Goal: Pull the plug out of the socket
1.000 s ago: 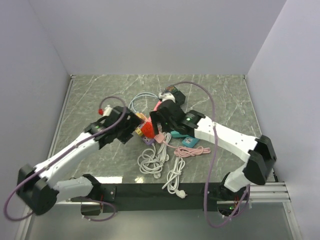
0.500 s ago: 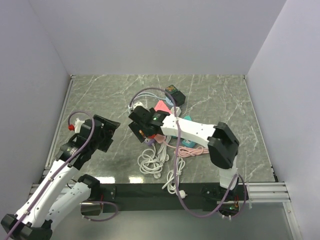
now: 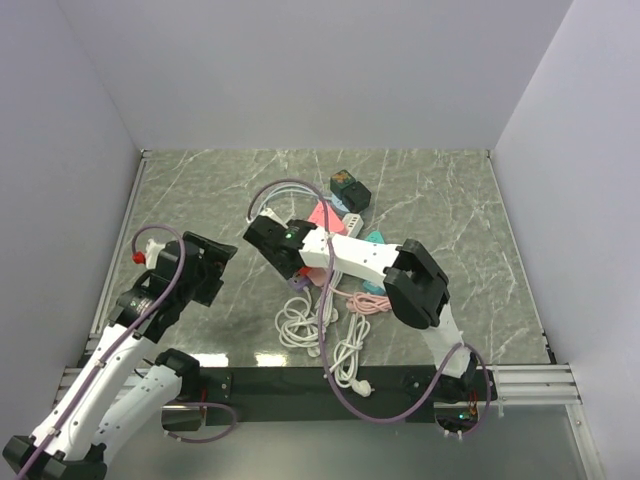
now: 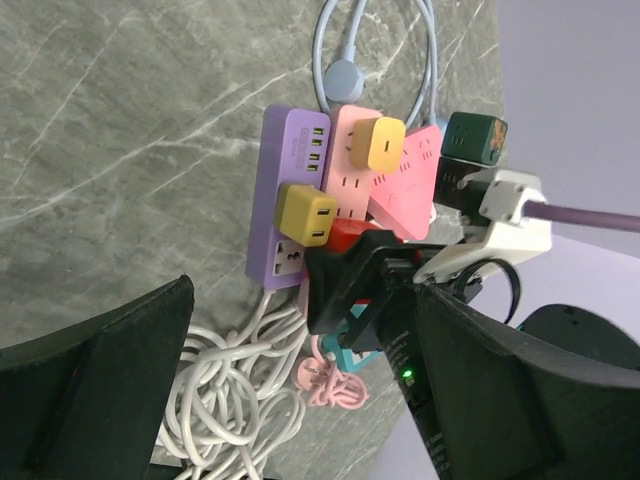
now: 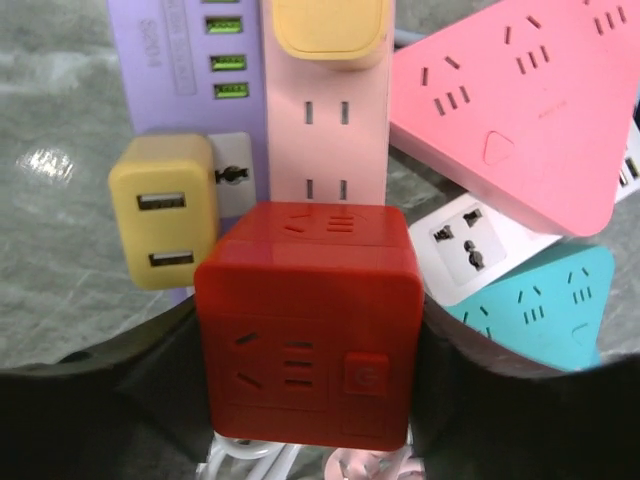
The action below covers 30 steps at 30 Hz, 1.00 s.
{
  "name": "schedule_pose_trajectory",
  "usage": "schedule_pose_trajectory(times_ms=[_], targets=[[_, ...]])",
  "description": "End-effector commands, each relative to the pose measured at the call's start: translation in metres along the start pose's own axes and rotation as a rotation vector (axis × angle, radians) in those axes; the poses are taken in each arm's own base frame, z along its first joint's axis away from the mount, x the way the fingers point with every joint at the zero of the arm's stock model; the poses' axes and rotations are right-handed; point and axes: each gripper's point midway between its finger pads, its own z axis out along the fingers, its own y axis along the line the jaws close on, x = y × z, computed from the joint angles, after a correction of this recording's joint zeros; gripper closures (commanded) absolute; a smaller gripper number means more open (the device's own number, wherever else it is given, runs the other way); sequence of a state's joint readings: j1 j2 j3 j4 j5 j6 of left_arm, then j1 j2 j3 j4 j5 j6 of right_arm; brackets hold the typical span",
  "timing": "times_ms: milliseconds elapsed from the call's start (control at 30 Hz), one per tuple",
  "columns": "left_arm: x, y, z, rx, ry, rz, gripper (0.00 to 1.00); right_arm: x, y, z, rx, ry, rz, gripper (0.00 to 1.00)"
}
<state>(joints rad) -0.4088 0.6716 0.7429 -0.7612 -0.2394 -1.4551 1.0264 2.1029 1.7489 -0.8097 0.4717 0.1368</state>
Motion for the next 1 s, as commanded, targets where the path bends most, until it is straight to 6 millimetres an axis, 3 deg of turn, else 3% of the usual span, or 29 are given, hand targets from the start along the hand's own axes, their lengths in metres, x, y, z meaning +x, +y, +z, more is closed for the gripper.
schedule_pose_trajectory(times_ms=[0, 100, 167, 200, 267, 367, 400, 500, 567, 667, 767, 933, 967], targets=[[0.003, 0.0, 0.001, 0.006, 0.017, 0.012, 0.01, -0.022, -0.022, -0.003, 0.046, -0.035, 0.061, 0.69], [0.005, -0.003, 0.0, 0.026, 0.029, 0.03, 0.01, -0.022, -0.041, -0.02, 0.031, -0.033, 0.137, 1.0], [0.007, -0.004, 0.0, 0.038, 0.039, 0.059, 0.01, -0.026, -0.05, -0.035, -0.015, -0.067, 0.196, 1.0], [0.01, -0.01, 0.0, 0.068, 0.06, 0.069, 0.01, -0.032, -0.06, -0.056, -0.054, -0.111, 0.242, 1.0], [0.019, -0.012, 0.005, 0.093, 0.099, 0.135, 0.0, -0.041, -0.065, -0.076, -0.208, -0.14, 0.369, 1.0], [0.038, -0.027, 0.013, 0.166, 0.19, 0.221, 0.01, -0.058, -0.079, -0.123, -0.481, -0.269, 0.516, 1.0], [0.043, -0.029, 0.015, 0.173, 0.219, 0.236, 0.01, -0.054, -0.085, -0.14, -0.516, -0.313, 0.531, 1.0], [0.053, -0.044, 0.021, 0.194, 0.269, 0.27, 0.0, -0.053, -0.089, -0.167, -0.588, -0.385, 0.502, 1.0], [0.053, -0.062, 0.024, 0.231, 0.253, 0.282, 0.0, -0.045, -0.085, -0.168, -0.601, -0.365, 0.474, 1.0], [0.054, -0.109, 0.011, 0.37, 0.22, 0.307, 0.01, -0.032, -0.071, -0.167, -0.665, -0.316, 0.448, 1.0], [0.074, -0.133, 0.005, 0.444, 0.269, 0.358, 0.0, -0.023, -0.054, -0.171, -0.768, -0.303, 0.451, 1.0], [0.089, -0.146, 0.0, 0.51, 0.264, 0.374, 0.01, -0.023, -0.045, -0.176, -0.832, -0.305, 0.503, 1.0], [0.091, -0.141, 0.002, 0.505, 0.267, 0.378, 0.01, -0.022, -0.044, -0.177, -0.844, -0.302, 0.503, 1.0]])
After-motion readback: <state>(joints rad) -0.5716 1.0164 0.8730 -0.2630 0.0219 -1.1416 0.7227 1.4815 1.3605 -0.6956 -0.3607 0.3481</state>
